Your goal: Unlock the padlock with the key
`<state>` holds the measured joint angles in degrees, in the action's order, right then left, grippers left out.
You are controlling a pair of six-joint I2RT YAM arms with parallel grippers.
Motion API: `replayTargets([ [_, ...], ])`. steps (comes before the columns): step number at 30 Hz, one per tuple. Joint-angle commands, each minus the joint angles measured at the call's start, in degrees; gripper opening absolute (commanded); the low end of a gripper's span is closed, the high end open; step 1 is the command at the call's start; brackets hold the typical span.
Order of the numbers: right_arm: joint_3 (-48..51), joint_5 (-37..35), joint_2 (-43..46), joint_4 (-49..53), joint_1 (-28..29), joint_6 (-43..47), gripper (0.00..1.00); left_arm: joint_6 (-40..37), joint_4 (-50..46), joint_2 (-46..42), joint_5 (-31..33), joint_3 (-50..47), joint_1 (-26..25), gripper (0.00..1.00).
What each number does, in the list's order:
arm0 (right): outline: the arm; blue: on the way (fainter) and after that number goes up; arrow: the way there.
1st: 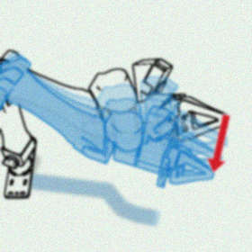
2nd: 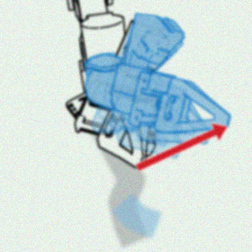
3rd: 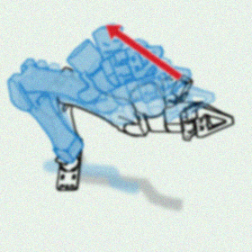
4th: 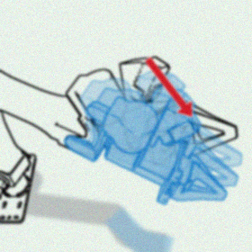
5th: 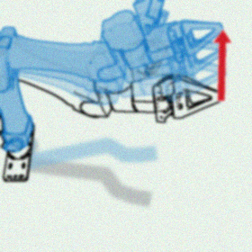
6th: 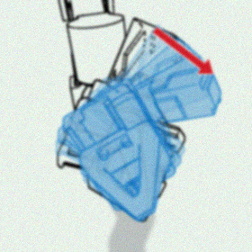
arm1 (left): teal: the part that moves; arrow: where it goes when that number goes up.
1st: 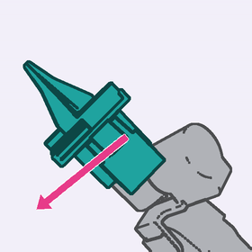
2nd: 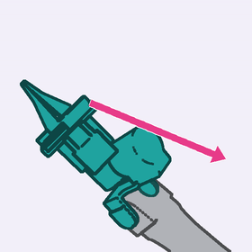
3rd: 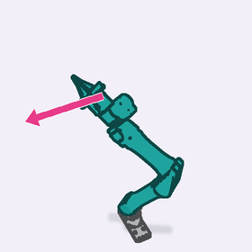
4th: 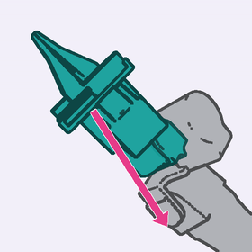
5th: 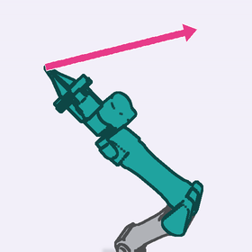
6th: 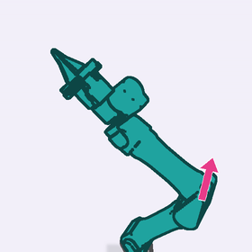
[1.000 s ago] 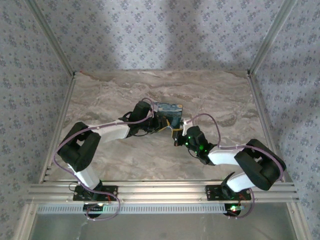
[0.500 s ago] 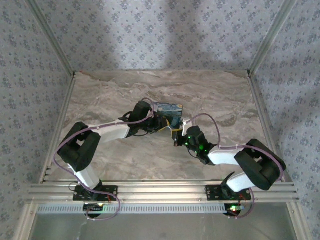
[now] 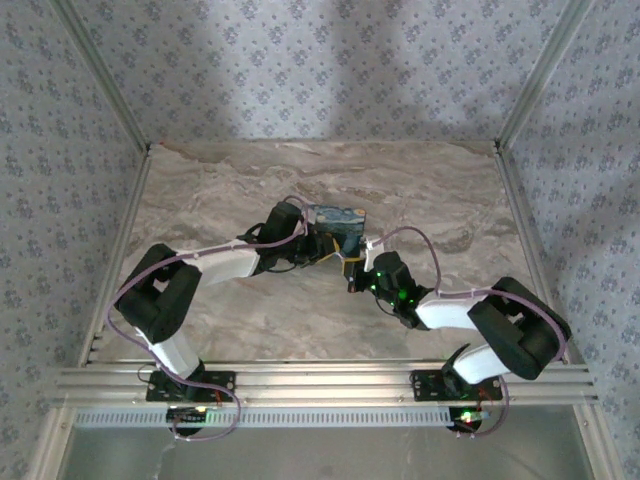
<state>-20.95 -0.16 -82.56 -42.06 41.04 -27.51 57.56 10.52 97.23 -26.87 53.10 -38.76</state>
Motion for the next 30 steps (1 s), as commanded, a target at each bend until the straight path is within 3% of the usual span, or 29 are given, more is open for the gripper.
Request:
replayTargets([
  [1, -1.64, 0.38, -0.97, -3.01, -0.85, -0.85, 0.0, -0.34, 1.64, -0.11, -2.31, -0.48, -0.35, 0.21],
  [30, -7.16, 4.38, -6.0, -4.74, -1.69, 1.23, 0.0, -0.01, 3.17, 3.06, -3.08, -0.29, -0.66, 0.21],
])
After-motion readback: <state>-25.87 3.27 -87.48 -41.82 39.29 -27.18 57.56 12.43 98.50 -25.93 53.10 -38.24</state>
